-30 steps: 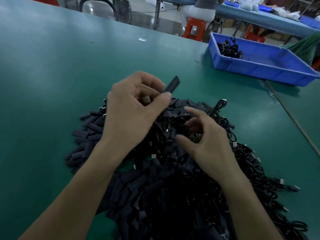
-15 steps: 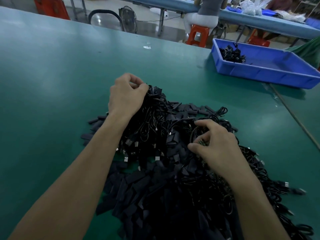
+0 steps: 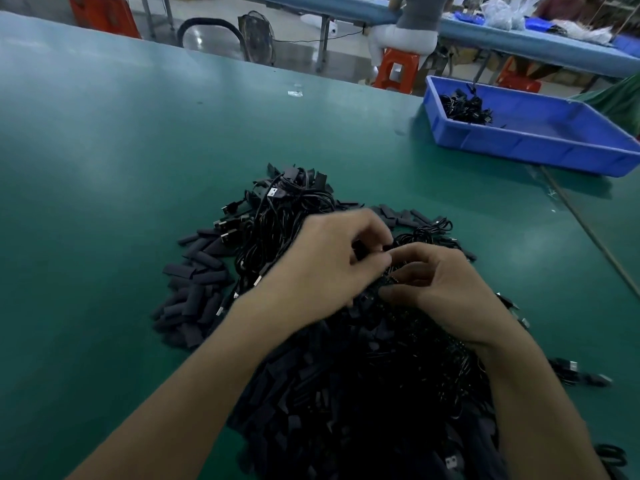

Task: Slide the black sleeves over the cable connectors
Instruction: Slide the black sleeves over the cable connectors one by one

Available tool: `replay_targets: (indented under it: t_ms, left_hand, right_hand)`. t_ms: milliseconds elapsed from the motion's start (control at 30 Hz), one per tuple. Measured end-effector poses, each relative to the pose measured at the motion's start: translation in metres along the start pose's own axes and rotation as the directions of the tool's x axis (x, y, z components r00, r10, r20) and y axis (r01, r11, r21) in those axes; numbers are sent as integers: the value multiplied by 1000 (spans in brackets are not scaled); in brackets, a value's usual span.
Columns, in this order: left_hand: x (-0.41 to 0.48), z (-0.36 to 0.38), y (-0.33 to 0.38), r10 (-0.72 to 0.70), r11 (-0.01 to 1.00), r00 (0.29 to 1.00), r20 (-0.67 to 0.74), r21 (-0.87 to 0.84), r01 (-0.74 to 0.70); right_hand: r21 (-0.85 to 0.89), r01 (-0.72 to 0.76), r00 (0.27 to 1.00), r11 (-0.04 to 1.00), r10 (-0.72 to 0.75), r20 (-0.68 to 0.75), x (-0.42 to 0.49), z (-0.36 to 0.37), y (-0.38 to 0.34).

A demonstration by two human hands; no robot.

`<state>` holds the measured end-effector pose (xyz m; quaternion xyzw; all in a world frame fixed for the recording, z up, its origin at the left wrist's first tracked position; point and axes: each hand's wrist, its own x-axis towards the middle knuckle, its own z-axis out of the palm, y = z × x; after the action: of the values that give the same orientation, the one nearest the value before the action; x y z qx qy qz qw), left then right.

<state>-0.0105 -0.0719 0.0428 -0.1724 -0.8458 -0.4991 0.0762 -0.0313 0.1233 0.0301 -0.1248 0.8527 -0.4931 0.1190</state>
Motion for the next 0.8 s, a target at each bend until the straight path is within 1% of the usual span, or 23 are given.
replay_targets:
  t_ms: [67, 133, 200, 267, 367, 433, 633, 800]
  left_hand:
    - [-4, 13, -7, -104, 993, 989, 106, -38, 109]
    - [-7, 22, -13, -189, 971, 973, 131, -123, 205]
    - [-9, 28, -20, -237, 942, 962, 134, -210, 262]
    - [-9, 32, -25, -239, 925, 960, 149, -267, 272]
    - [-8, 34, -30, -249, 871, 955, 162, -394, 294]
    - [-6, 34, -31, -256, 840, 951, 176, -446, 308]
    - [-4, 38, -31, -243, 821, 953, 180, -485, 301]
    - [-6, 36, -30, -239, 807, 948, 209, -500, 314]
  right_hand:
    - [91, 55, 998, 994, -59, 38, 1, -4, 0]
    - [185, 83, 995, 979, -93, 44, 2, -8, 0]
    - [260, 80, 995, 962, -94, 44, 3, -13, 5]
    - [277, 68, 994, 959, -88, 58, 4, -15, 9]
    - [225, 75, 995, 972, -87, 44, 6, -13, 13]
    - [230, 66, 995, 971, -81, 56, 5, -13, 13]
    - [307, 4, 993, 952, -40, 109, 5, -13, 12]
    - [347, 11, 991, 938, -55, 118, 5, -9, 15]
